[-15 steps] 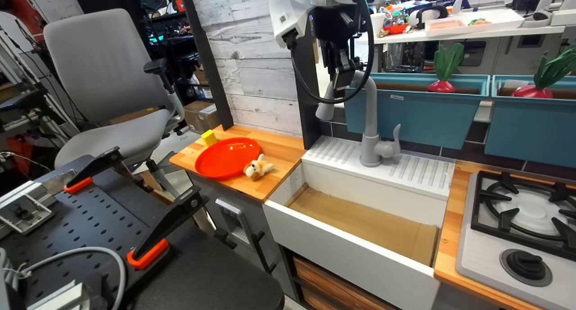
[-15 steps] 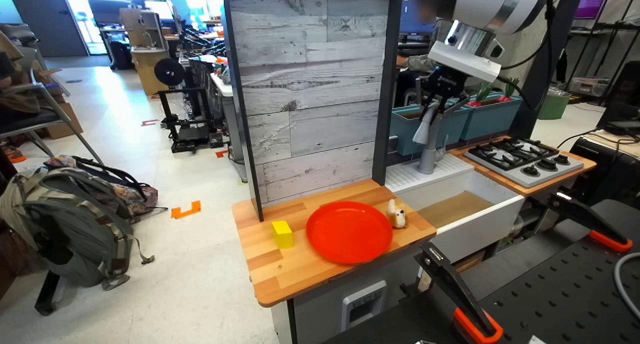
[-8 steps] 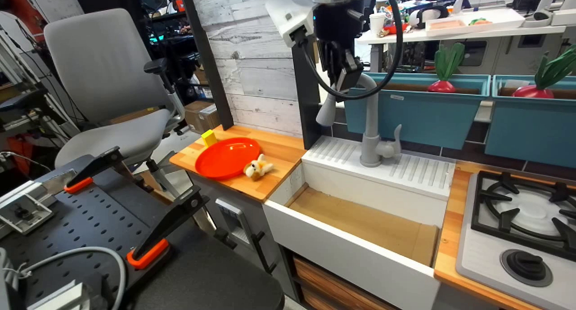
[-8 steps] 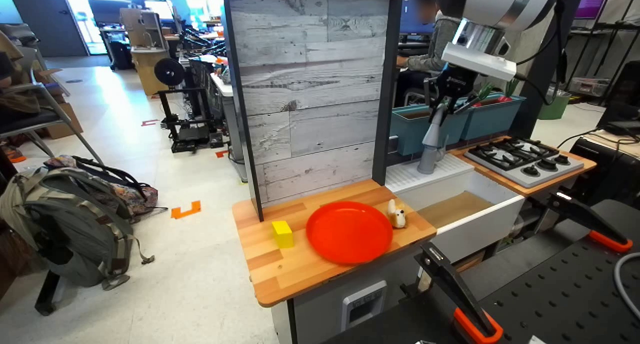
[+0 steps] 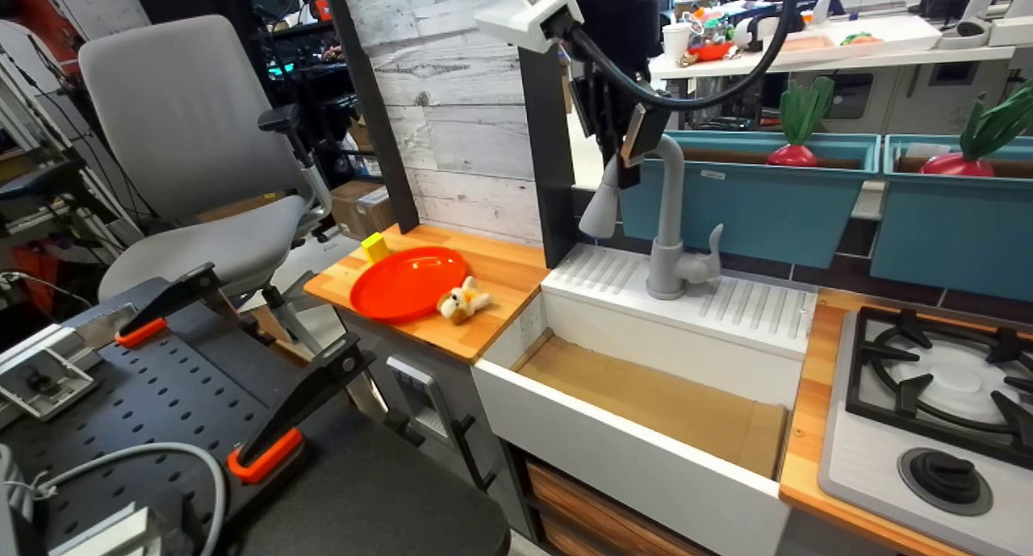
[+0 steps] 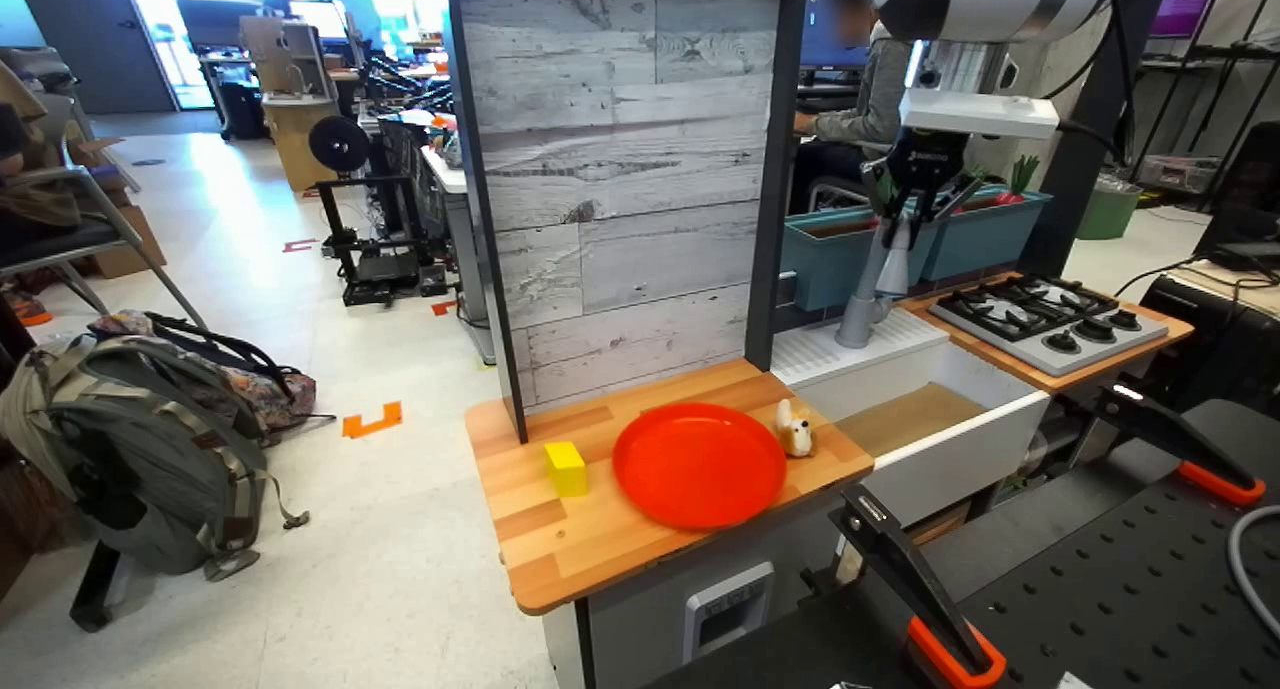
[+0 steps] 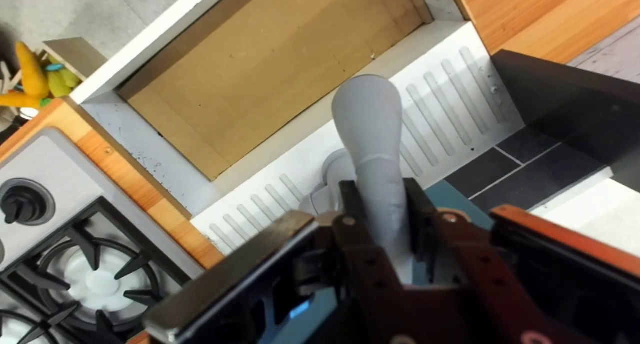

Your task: Slide the spout to the right

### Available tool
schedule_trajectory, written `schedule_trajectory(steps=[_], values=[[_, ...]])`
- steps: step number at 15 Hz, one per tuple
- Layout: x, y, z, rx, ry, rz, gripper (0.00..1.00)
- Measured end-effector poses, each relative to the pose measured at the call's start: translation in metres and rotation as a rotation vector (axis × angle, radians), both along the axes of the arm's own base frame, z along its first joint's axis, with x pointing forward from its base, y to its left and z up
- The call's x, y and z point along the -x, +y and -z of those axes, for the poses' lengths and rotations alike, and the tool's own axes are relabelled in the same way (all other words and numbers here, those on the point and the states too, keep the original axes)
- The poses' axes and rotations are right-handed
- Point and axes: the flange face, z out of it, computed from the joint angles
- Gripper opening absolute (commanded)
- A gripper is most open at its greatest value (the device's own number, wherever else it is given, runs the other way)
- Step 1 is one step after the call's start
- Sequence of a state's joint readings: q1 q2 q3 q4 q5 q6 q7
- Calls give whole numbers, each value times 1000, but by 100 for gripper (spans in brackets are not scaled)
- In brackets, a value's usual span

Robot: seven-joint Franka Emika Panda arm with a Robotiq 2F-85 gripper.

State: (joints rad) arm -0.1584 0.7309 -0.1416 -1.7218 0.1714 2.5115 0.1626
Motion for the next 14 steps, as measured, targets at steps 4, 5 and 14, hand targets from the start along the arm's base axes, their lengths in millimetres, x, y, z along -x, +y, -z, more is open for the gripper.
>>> schedule_trajectory(steps=[4, 5, 14], values=[[0, 1, -1, 75, 29, -77, 6], [0, 0, -1, 88, 35, -99, 6], [4, -11, 0, 126, 45, -288, 55]])
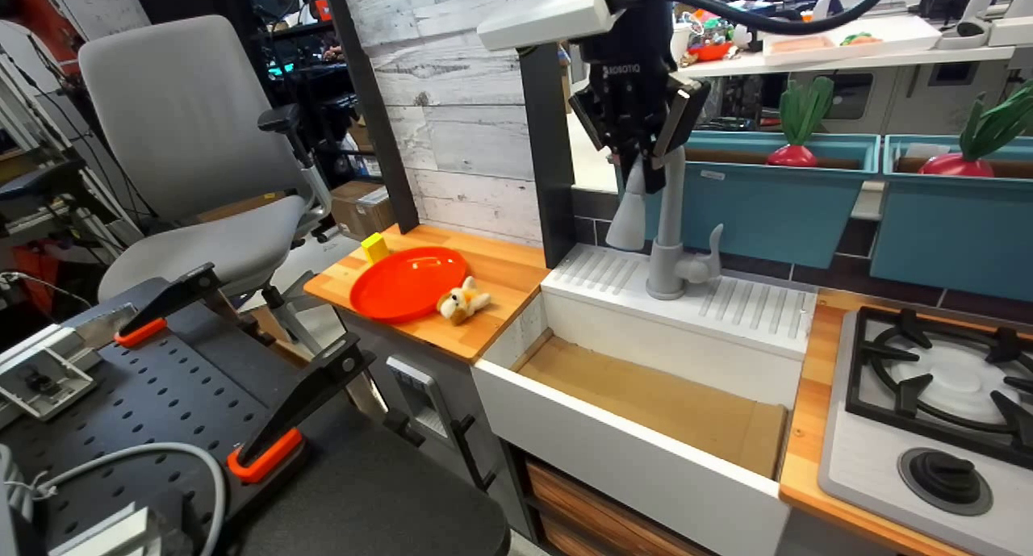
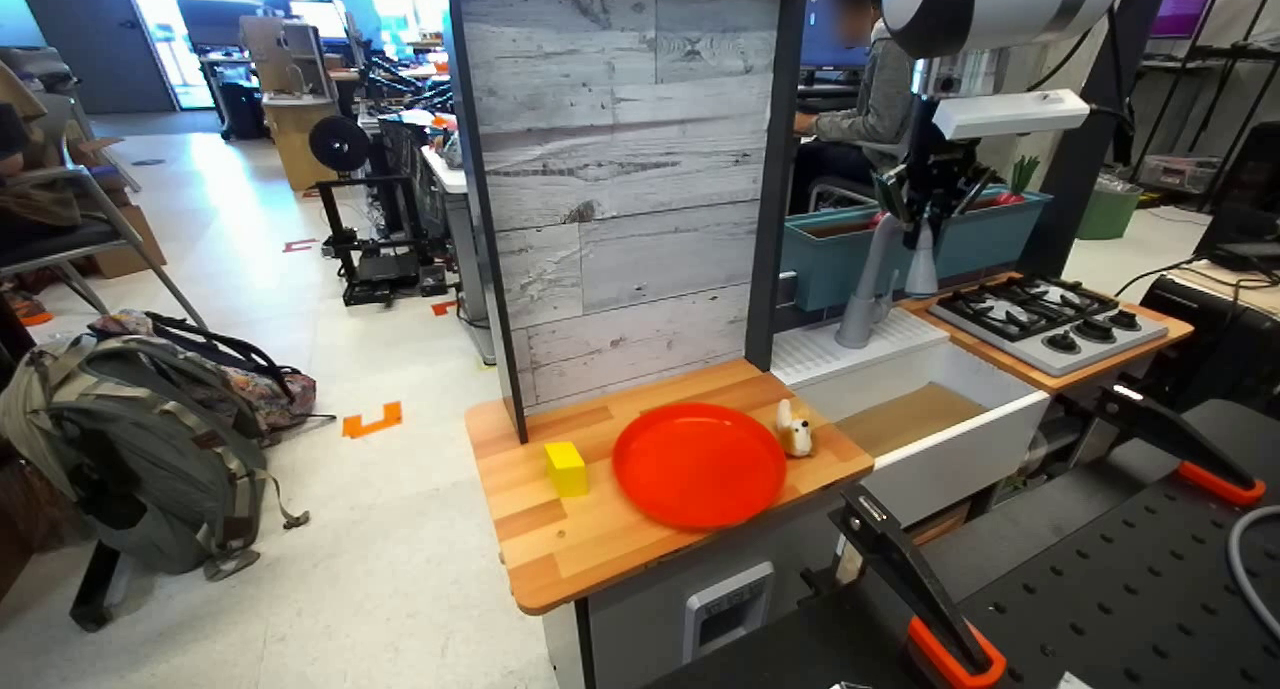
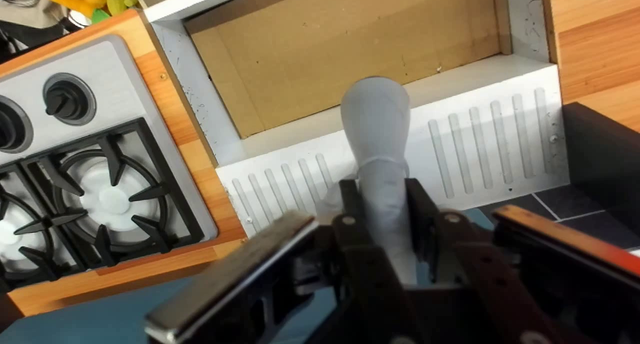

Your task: Slide the spout to the right

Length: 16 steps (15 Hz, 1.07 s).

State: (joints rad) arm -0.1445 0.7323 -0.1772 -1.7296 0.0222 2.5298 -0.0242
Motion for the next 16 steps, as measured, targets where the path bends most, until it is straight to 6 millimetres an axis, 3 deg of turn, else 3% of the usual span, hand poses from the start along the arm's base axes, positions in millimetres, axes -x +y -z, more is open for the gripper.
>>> schedule_trajectory(steps=[6, 13, 16], values=[[9, -20, 4, 1, -17, -39, 99], [18, -31, 8, -10, -69, -103, 100], [25, -32, -8, -46, -101, -111, 100]])
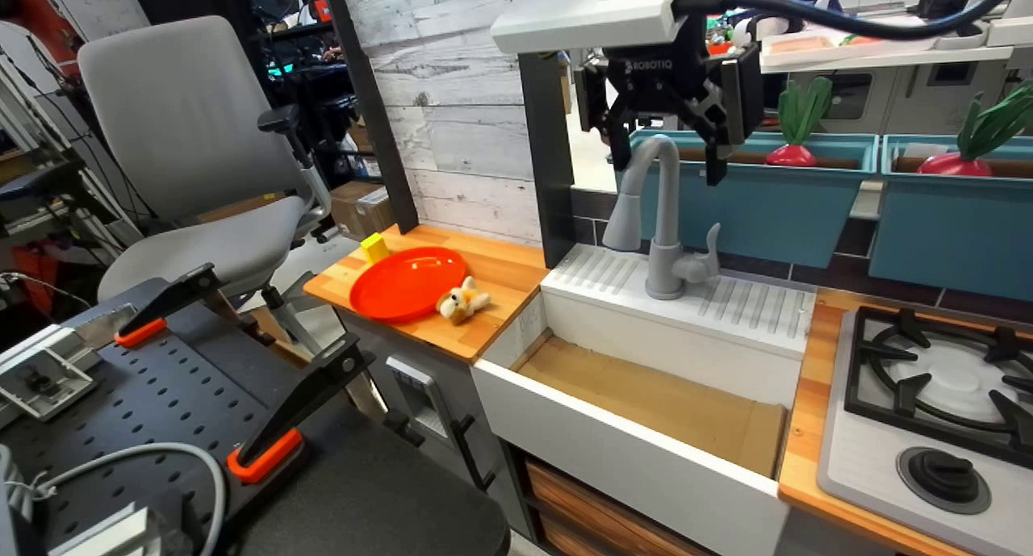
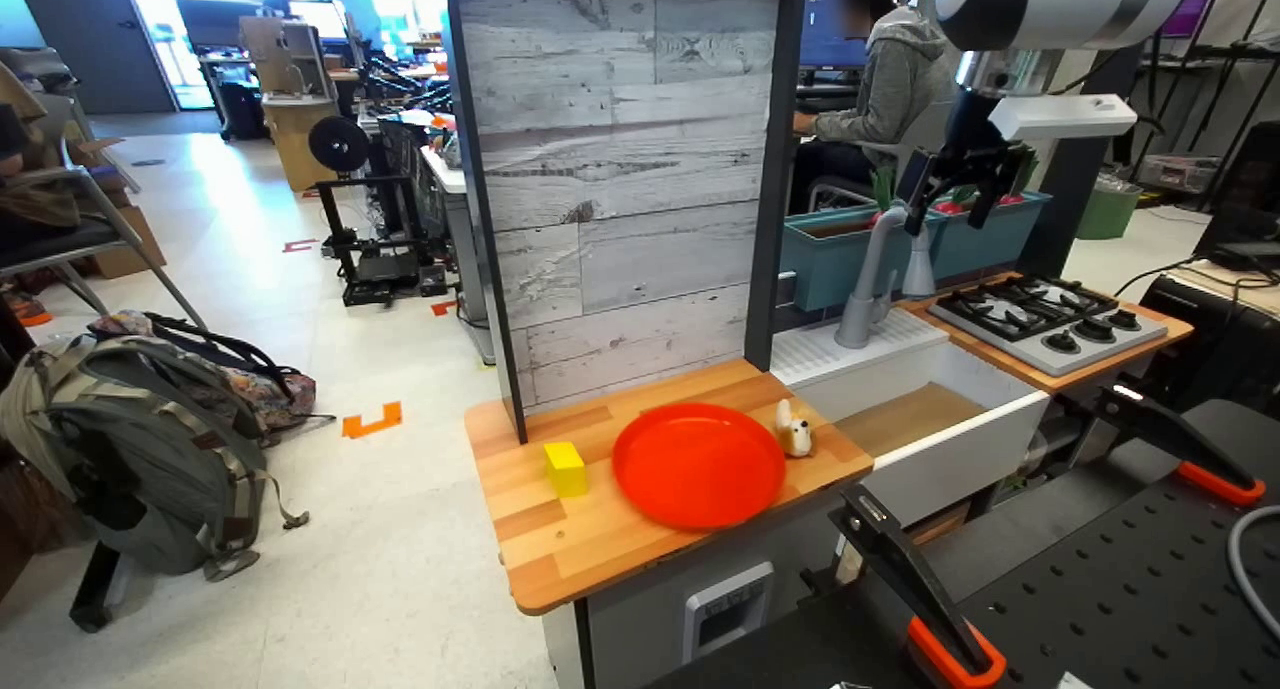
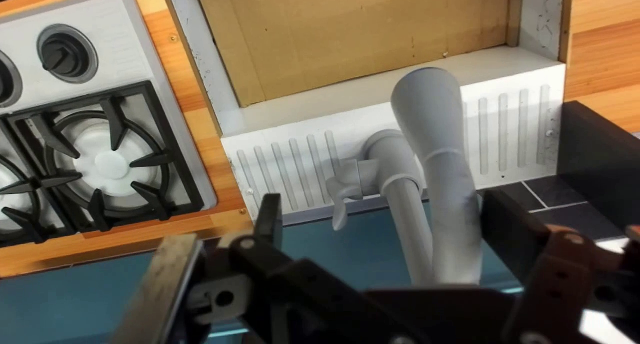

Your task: Slide the spout to the right

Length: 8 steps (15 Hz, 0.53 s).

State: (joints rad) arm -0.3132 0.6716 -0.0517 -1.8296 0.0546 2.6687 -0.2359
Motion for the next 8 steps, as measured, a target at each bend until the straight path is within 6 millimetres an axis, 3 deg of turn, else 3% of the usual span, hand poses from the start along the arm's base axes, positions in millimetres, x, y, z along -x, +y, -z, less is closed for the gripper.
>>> schedule_trajectory(steps=[4, 8], values=[[19, -3, -48, -58, -67, 19, 100], [47, 23, -90, -114, -112, 8, 100]])
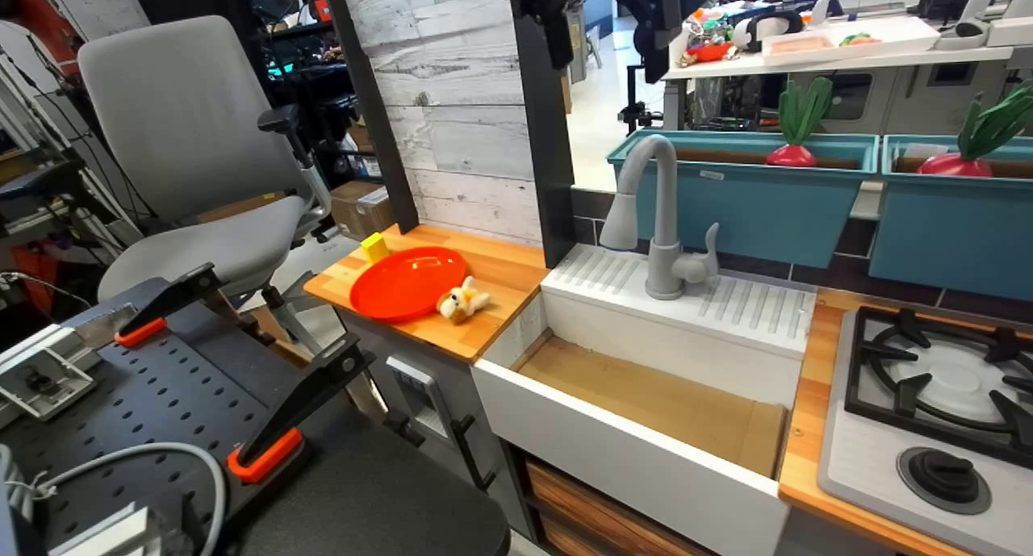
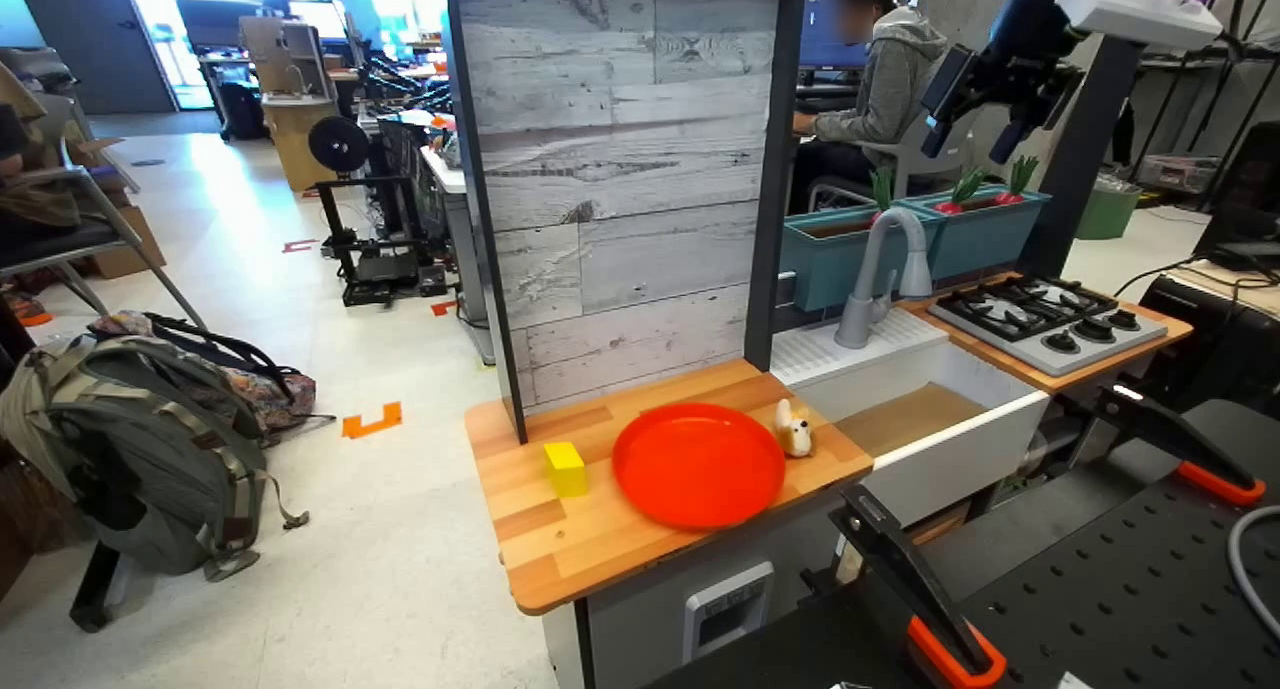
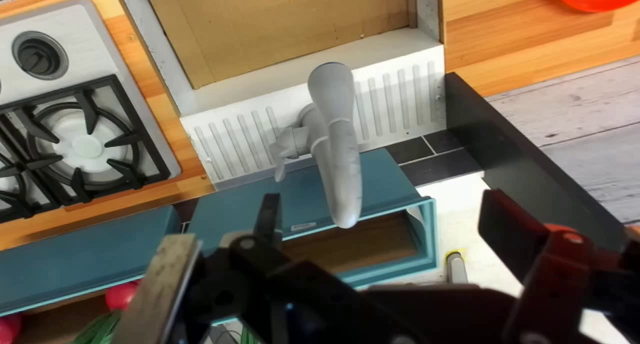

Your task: Slide the spout to the right

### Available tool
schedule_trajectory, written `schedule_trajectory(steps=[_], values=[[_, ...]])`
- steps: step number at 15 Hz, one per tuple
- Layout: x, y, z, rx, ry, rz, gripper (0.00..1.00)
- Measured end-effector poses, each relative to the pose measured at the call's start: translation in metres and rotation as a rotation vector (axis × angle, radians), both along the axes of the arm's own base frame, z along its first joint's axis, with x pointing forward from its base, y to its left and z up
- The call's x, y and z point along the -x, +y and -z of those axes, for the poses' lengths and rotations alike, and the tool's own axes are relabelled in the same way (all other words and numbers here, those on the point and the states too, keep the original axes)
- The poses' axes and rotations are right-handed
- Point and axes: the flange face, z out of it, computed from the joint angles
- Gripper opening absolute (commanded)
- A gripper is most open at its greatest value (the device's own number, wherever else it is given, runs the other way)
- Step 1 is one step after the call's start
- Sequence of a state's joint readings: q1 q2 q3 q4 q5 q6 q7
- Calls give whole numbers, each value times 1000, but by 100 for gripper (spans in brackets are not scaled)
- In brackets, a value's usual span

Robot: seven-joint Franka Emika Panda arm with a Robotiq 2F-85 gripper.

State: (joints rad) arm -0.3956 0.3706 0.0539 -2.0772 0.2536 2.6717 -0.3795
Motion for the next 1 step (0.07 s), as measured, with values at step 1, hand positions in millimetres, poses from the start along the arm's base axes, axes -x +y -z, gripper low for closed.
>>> schedule_trajectory(steps=[1], values=[[5, 6, -5, -5, -3, -3, 100]])
